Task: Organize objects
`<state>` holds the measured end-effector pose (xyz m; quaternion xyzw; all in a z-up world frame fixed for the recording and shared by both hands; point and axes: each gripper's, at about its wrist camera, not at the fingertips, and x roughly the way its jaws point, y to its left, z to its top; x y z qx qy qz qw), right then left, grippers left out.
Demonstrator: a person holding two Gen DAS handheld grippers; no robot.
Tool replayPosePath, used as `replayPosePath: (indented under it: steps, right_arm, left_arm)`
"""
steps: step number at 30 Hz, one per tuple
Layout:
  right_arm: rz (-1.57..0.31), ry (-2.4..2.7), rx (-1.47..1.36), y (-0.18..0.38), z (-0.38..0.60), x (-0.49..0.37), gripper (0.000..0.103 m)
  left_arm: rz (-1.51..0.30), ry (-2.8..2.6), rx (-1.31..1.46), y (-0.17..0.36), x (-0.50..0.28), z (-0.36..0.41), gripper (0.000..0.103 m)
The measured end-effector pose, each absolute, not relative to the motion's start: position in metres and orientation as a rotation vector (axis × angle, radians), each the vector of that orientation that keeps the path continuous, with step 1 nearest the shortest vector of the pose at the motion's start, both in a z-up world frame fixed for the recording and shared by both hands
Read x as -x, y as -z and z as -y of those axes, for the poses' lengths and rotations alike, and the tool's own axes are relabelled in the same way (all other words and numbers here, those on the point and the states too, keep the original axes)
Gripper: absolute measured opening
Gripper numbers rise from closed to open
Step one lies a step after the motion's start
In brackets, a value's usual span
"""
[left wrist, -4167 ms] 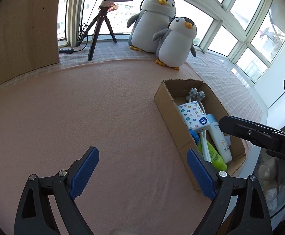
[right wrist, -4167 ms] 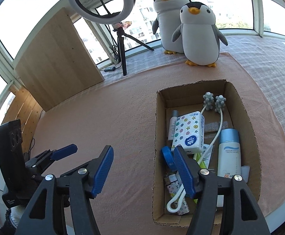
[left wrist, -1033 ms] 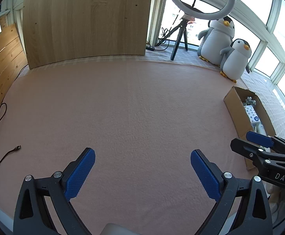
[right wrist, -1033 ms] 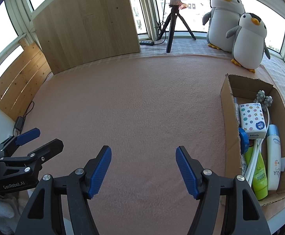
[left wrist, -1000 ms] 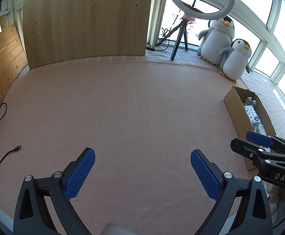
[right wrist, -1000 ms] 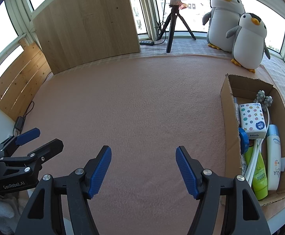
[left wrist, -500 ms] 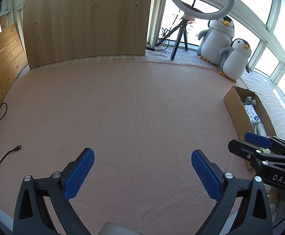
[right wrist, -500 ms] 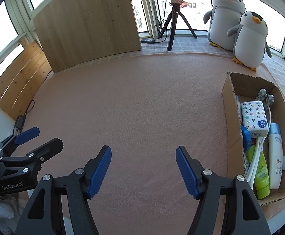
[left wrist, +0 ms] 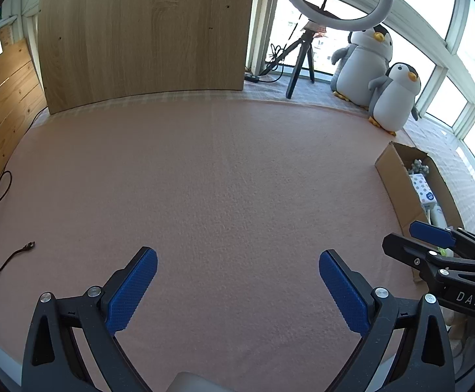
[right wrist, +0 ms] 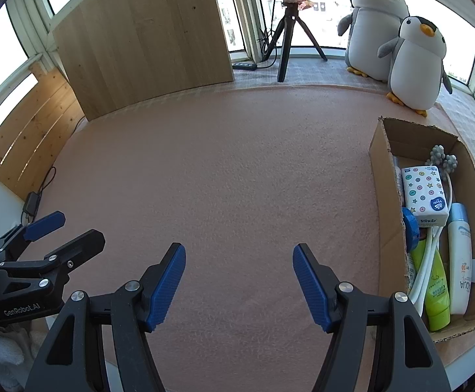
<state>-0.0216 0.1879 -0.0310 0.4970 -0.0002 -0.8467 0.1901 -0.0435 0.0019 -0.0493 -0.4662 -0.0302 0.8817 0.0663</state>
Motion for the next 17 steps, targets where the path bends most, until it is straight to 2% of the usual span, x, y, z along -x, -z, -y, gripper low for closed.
replayPosePath:
  steps: [17]
  right_arm:
    - [-0.005,2.365,-1.438,0.042,-0.183,0.025,0.065]
  left_arm:
    - [0.082,-2.64,1.44,0.066,0.054,0.004,0.102]
